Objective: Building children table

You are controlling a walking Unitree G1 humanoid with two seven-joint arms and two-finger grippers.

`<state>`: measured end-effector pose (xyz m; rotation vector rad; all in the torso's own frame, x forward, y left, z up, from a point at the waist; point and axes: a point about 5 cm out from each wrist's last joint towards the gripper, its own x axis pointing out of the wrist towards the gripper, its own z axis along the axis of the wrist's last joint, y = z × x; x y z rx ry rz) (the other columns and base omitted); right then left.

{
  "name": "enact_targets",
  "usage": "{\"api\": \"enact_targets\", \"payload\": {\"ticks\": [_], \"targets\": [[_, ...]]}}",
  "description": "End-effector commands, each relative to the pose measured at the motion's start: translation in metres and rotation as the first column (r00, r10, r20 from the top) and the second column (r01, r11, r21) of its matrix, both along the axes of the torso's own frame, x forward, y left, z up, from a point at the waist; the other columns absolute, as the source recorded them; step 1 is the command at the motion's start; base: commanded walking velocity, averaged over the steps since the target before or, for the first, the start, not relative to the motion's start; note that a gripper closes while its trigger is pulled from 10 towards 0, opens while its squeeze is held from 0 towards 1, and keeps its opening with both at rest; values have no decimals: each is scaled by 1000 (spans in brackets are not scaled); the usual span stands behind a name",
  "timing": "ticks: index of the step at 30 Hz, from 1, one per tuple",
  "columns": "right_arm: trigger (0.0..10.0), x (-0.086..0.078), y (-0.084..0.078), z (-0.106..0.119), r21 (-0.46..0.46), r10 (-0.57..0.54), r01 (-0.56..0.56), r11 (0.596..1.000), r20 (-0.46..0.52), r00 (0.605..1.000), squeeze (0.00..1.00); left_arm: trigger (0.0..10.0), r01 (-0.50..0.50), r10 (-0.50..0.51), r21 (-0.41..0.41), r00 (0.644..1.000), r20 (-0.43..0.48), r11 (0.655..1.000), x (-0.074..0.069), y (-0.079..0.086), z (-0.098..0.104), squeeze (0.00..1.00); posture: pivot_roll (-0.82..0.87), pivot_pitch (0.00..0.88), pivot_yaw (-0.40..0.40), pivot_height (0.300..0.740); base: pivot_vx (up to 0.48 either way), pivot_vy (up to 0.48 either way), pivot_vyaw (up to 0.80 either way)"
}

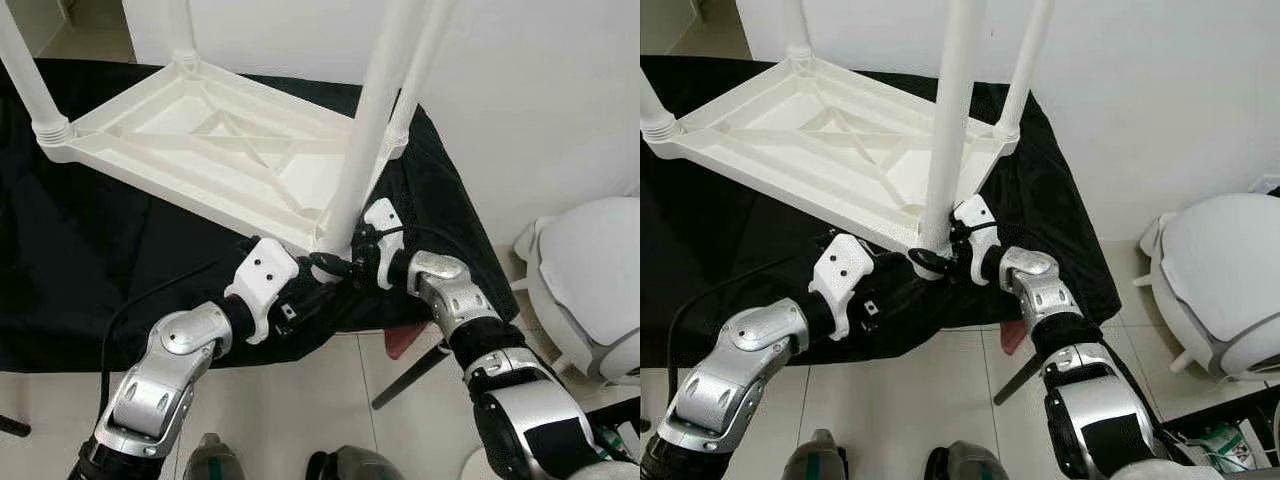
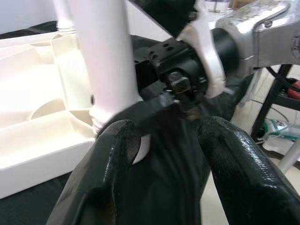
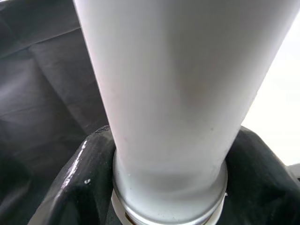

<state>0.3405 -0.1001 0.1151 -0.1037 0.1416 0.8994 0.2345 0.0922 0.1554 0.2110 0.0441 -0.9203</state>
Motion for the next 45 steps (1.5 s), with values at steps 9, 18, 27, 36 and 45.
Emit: {"api": "enact_targets", "payload": {"ticks": [9, 18, 27, 36, 45], "targets": [[10000, -12, 9, 13, 114, -631, 626, 772, 18, 775, 0, 10000, -28, 28, -1, 1000, 11, 1000, 2, -3, 1, 0, 58, 6, -98, 740, 0, 0, 0], [10000, -16, 18, 15, 116, -613, 608, 786, 15, 790, 0, 10000, -20, 20, 2, 1000, 9, 1000, 2, -3, 1, 0, 60, 6, -94, 740, 0, 0, 0], [10000, -22, 22, 28, 181, -508, 500, 847, -7, 862, 1000, 10000, -21, 21, 4, 1000, 7, 1000, 0, -3, 0, 0, 64, 0, -97, 740, 0, 0, 0], [10000, -22, 4, 39, 144, -210, 195, 970, 95, 973, 0, 10000, -14, 14, 3, 1000, 5, 1000, -1, -4, 0, 0, 58, 0, -94, 740, 0, 0, 0], [10000, -15, -12, 37, 19, 63, -66, 998, 125, 990, 0, 10000, -9, 9, 7, 1000, 8, 1000, 1, -3, 1, 0, 55, 0, -83, 740, 0, 0, 0]]}}
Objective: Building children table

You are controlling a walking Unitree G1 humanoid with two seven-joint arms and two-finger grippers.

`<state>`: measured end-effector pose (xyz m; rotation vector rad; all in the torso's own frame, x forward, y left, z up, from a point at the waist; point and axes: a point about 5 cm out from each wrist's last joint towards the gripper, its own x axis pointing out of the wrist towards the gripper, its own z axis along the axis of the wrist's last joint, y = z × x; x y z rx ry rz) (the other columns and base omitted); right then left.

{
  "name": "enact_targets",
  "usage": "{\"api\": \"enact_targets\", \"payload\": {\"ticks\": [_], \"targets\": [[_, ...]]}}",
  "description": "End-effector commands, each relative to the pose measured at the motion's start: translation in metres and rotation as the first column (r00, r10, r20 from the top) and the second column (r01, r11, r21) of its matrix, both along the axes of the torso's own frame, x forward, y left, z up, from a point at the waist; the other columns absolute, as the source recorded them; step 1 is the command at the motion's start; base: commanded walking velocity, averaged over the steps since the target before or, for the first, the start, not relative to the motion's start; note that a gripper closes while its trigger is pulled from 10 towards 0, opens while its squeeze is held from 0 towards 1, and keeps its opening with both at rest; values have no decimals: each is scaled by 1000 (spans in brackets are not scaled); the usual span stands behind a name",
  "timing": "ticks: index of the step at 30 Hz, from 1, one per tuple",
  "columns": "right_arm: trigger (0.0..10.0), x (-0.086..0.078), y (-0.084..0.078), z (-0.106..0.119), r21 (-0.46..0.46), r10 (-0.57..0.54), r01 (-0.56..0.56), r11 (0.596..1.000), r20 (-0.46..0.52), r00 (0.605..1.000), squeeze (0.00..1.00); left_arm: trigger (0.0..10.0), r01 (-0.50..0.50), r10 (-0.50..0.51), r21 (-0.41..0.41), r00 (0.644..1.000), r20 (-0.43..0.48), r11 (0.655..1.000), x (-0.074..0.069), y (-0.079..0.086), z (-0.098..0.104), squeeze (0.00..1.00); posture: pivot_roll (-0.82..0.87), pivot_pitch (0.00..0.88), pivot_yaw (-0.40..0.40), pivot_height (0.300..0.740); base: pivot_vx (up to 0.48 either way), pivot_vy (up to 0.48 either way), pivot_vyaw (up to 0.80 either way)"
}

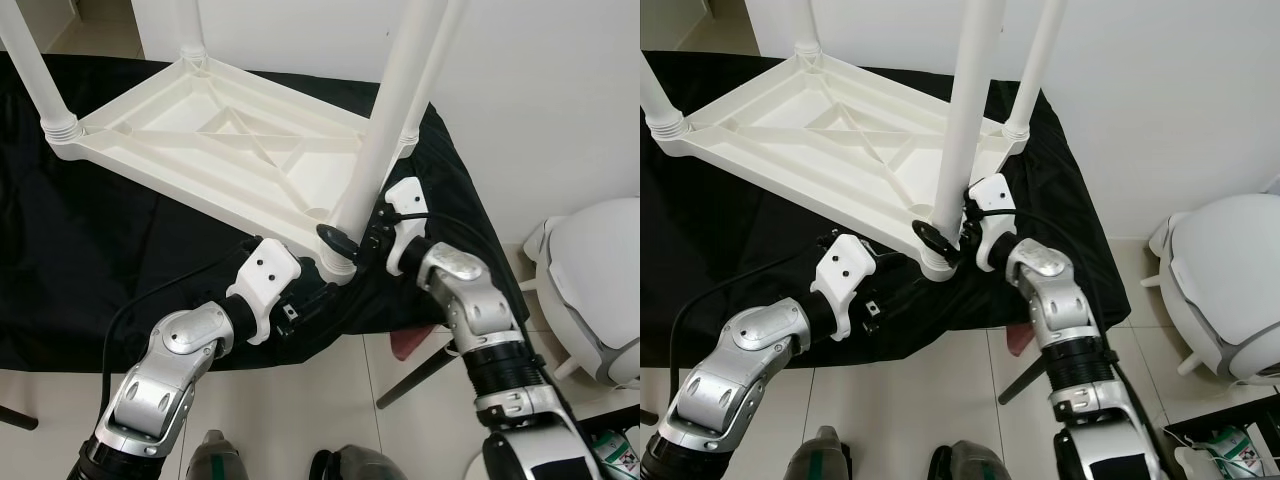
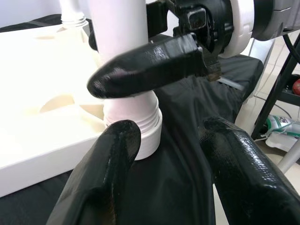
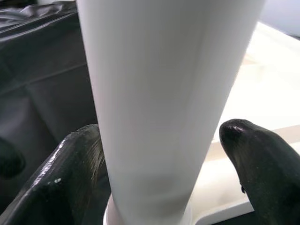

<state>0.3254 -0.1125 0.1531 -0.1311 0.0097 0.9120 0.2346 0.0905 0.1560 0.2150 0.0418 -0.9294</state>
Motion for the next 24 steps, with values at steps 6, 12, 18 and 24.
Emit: {"api": "enact_targets", "payload": {"ticks": [6, 12, 18, 24], "targets": [[10000, 2, 3, -6, -35, 128, -129, 991, -24, 991, 0, 10000, -19, 19, 5, 1000, 7, 1000, 1, -1, 1, 0, 57, 4, -82, 740, 0, 0, 0], [0, 9, 9, -12, -12, 195, -196, 981, -62, 979, 0, 10000, -23, 23, 5, 1000, 7, 1000, 1, -1, 0, 0, 72, 4, -89, 740, 0, 0, 0], [0, 10, 7, -15, -8, 212, -213, 977, -68, 975, 0, 10000, -22, 22, 8, 1000, 3, 1000, 0, -1, -1, 0, 79, 4, -95, 740, 0, 0, 0], [0, 8, 2, -19, 9, 190, -190, 982, -73, 979, 0, 10000, -8, 8, 9, 1000, -7, 1000, -4, -4, -3, 0, 73, 7, -97, 740, 0, 0, 0]]}}
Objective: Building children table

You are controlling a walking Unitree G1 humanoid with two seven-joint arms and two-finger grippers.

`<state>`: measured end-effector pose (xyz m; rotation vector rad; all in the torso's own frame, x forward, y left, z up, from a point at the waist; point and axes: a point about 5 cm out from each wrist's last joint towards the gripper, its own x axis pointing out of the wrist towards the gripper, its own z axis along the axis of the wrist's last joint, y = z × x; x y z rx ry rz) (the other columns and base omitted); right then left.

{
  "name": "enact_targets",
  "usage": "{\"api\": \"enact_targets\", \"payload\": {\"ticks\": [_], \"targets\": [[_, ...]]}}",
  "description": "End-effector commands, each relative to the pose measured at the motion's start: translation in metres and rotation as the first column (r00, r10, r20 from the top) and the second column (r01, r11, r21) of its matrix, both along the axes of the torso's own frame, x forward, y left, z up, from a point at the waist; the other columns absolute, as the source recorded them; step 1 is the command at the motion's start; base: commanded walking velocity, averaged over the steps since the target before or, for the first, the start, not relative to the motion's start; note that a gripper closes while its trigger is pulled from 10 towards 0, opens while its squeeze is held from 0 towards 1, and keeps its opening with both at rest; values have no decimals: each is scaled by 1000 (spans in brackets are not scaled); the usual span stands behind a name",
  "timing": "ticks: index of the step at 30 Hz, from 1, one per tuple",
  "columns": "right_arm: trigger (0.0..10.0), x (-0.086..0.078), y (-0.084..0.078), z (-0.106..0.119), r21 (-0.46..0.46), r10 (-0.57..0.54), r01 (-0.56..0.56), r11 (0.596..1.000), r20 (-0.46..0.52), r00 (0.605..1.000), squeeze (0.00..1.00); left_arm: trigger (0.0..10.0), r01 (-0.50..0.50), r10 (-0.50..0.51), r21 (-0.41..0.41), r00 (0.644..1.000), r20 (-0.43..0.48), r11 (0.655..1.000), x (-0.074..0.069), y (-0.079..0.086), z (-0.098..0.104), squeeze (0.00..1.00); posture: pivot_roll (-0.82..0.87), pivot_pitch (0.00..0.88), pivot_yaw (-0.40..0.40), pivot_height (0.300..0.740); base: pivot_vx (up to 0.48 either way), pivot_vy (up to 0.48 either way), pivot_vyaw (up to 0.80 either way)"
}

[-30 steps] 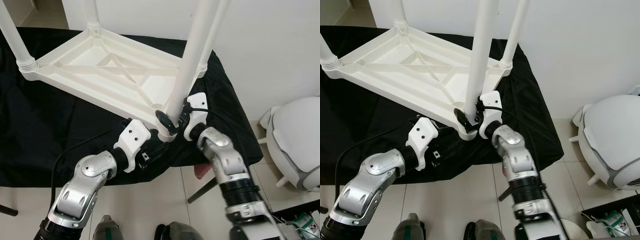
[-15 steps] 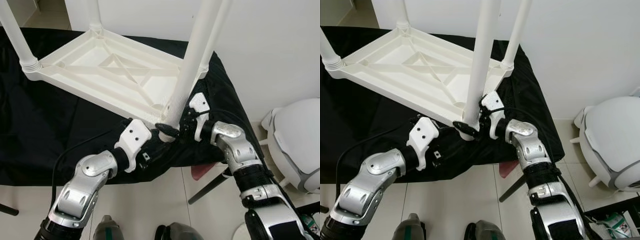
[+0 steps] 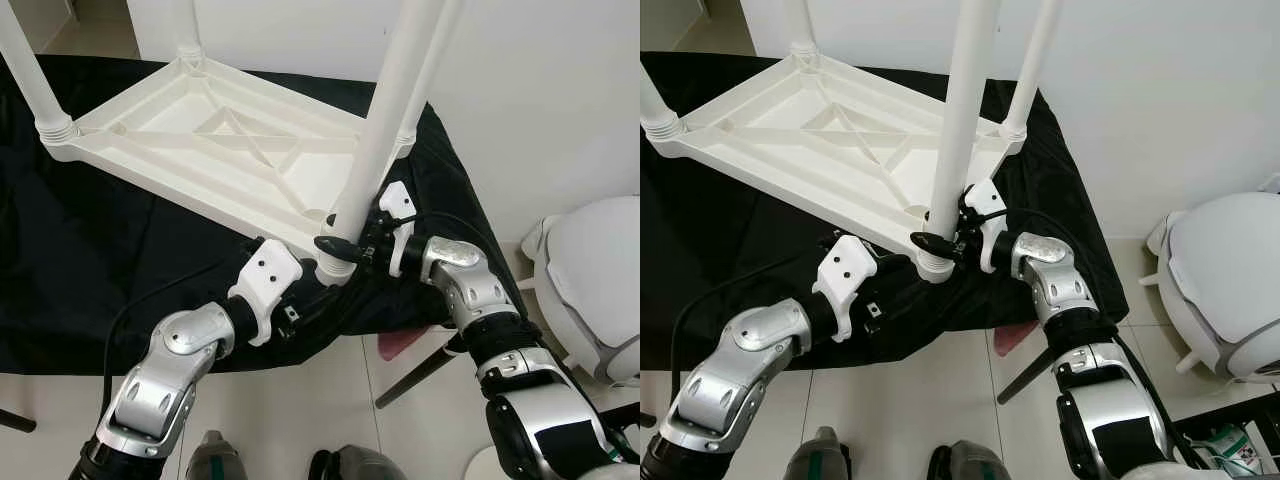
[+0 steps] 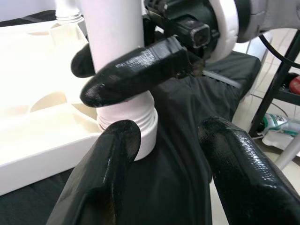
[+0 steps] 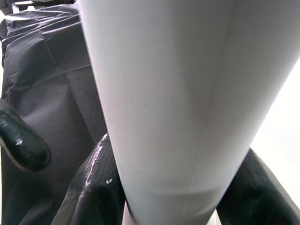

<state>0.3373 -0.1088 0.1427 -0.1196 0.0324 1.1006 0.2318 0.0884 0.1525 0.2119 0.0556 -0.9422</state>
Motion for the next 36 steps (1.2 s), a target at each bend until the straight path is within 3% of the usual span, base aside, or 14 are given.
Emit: {"api": "enact_targets", "payload": {"ticks": [1, 2, 11, 16, 17, 19, 21, 23, 27, 29, 33, 34, 35, 36], "targets": [[6745, -3, -4, -8, 4, -22, 22, 1000, -31, 999, 0, 10000, -19, 19, 5, 1000, 7, 1000, -1, -2, 0, 0, 72, 7, -97, 740, 0, 0, 0], [10000, -2, -4, -8, 10, -45, 46, 999, -28, 999, 0, 10000, -19, 19, 5, 1000, 9, 1000, -1, -2, 0, 0, 72, 7, -97, 740, 0, 0, 0], [10000, -5, -4, -1, 75, -235, 236, 969, -24, 972, 0, 10000, -33, 33, 6, 999, 22, 999, 1, -1, 0, 0, 67, 6, -99, 740, 0, 0, 0], [10000, -6, -1, 2, 83, -383, 383, 920, -13, 924, 0, 10000, -42, 42, 4, 999, 26, 999, 2, -2, 1, 0, 64, 0, -102, 740, 0, 0, 0], [10000, -7, 1, 2, 96, -447, 447, 889, -21, 894, 0, 10000, -50, 50, -2, 998, 29, 999, 3, -2, 1, 0, 64, 0, -107, 740, 0, 0, 0], [10000, -7, 1, 2, 96, -447, 447, 889, -21, 894, 0, 10000, -50, 50, -2, 998, 29, 999, 3, -2, 1, 0, 64, 0, -107, 740, 0, 0, 0], [10000, -10, 8, 0, 110, -645, 647, 755, -56, 762, 0, 10000, -63, 63, -11, 997, 31, 998, 5, -2, 2, 0, 66, 0, -115, 740, 0, 0, 0], [10000, -15, 10, -2, 104, -755, 757, 645, -69, 653, 0, 10000, -69, 70, -17, 997, 31, 997, 5, -3, 2, 0, 69, 0, -122, 740, 0, 0, 0], [10000, -21, 18, -5, 92, -771, 776, 624, -85, 631, 0, 10000, -71, 72, -22, 997, 30, 997, 4, -4, 2, 0, 73, 0, -128, 740, 0, 0, 0], [10000, -22, 19, -3, 95, -755, 758, 645, -78, 652, 0, 10000, -72, 73, -24, 997, 30, 997, 4, -4, 2, 0, 69, 0, -134, 740, 0, 0, 0], [10000, -22, 16, -2, 88, -760, 764, 640, -76, 645, 0, 10000, -72, 73, -23, 997, 30, 997, 4, -5, 1, 0, 71, 0, -137, 740, 0, 0, 0], [10000, -23, 16, -1, 91, -756, 760, 643, -85, 650, 663, 10000, -72, 73, -24, 997, 31, 997, 4, -5, 1, 0, 74, 0, -138, 740, 0, 0, 0], [10000, -23, 16, -1, 91, -756, 760, 643, -85, 650, 663, 10000, -72, 73, -24, 997, 31, 997, 4, -5, 1, 0, 74, 0, -138, 740, 0, 0, 0], [10000, -22, 16, -1, 101, -747, 753, 650, -95, 658, 1000, 10000, -72, 73, -24, 997, 31, 997, 4, -6, 1, 0, 74, 0, -138, 740, 0, 0, 0]]}}
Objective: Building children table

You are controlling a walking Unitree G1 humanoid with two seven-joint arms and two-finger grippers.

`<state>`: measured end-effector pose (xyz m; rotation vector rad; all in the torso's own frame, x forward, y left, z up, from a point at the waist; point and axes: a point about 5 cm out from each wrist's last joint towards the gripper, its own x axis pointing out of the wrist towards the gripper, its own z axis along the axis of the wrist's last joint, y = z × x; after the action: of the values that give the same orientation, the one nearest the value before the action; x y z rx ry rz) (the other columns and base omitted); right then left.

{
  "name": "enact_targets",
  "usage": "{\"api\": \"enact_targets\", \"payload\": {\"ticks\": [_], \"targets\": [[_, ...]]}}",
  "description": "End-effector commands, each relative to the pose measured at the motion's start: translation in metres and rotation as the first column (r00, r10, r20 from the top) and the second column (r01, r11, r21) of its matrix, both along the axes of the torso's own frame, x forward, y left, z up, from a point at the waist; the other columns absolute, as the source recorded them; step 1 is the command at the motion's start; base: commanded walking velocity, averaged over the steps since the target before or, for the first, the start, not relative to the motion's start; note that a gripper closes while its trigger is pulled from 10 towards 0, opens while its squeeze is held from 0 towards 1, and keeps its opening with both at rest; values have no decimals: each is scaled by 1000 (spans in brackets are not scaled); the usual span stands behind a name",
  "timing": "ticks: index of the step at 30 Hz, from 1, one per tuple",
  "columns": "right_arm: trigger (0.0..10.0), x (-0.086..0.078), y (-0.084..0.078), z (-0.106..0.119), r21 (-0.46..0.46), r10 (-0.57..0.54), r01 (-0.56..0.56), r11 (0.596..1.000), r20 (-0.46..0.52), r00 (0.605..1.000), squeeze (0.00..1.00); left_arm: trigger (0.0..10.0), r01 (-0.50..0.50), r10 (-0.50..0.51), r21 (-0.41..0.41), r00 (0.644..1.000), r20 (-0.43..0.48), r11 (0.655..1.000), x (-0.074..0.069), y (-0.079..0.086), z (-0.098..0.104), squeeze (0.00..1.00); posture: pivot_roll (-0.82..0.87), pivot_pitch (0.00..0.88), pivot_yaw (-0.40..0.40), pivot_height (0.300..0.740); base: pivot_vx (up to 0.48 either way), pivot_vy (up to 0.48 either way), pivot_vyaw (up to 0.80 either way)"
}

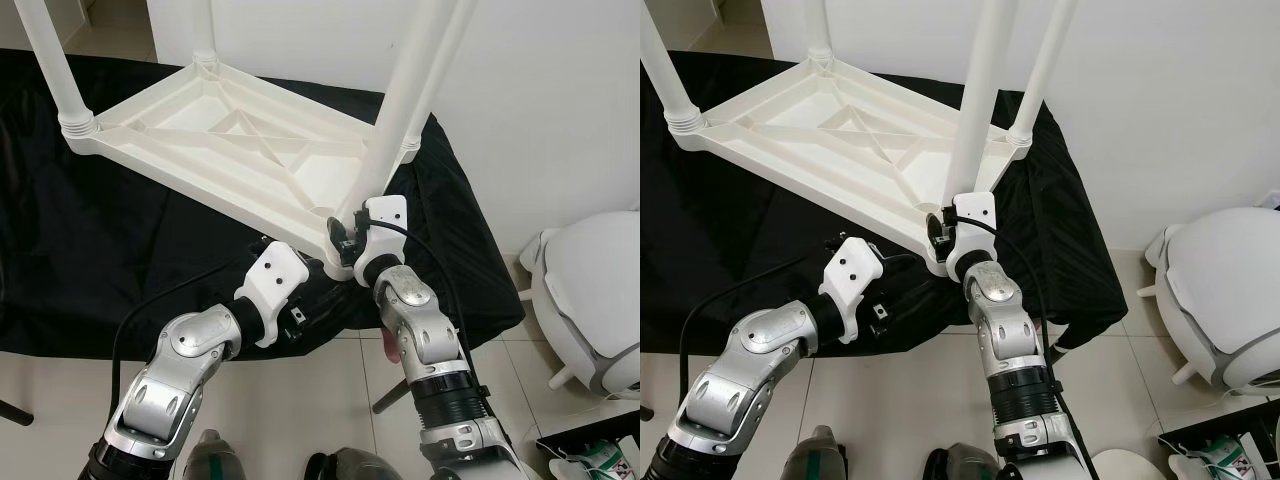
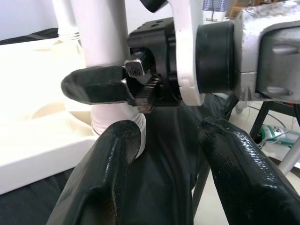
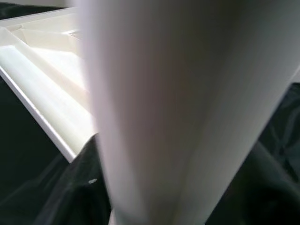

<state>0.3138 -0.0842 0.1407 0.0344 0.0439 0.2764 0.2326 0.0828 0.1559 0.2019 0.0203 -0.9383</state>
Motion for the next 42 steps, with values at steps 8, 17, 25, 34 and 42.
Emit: {"api": "enact_targets", "payload": {"ticks": [8, 17, 25, 34, 42], "targets": [[10000, 4, -14, 10, 30, 110, -110, 993, 12, 994, 1000, 10000, -73, 73, 2, 997, 4, 997, 3, 1, -4, 0, 74, 0, -141, 740, 0, 0, 0], [10000, -3, -30, 13, -83, 431, -428, 900, 34, 901, 0, 10000, -66, 66, 0, 998, 1, 998, 2, 0, -3, 0, 51, 0, -131, 740, 0, 0, 0], [10000, 3, -46, 8, -163, 650, -644, 748, -15, 759, 0, 10000, -50, 50, 0, 999, -4, 999, 3, 0, -2, 0, 46, 13, -118, 740, 0, 0, 0], [10000, 19, -35, 0, -173, 710, -706, 687, -44, 703, 0, 10000, -49, 49, 2, 999, -4, 999, 4, 1, -1, 0, 58, 29, -108, 740, 0, 0, 0], [10000, 30, -27, 0, -147, 672, -666, 732, -11, 741, 0, 10000, -49, 49, -1, 999, -5, 999, 2, 0, 0, 0, 60, 31, -105, 740, 0, 0, 0]]}}
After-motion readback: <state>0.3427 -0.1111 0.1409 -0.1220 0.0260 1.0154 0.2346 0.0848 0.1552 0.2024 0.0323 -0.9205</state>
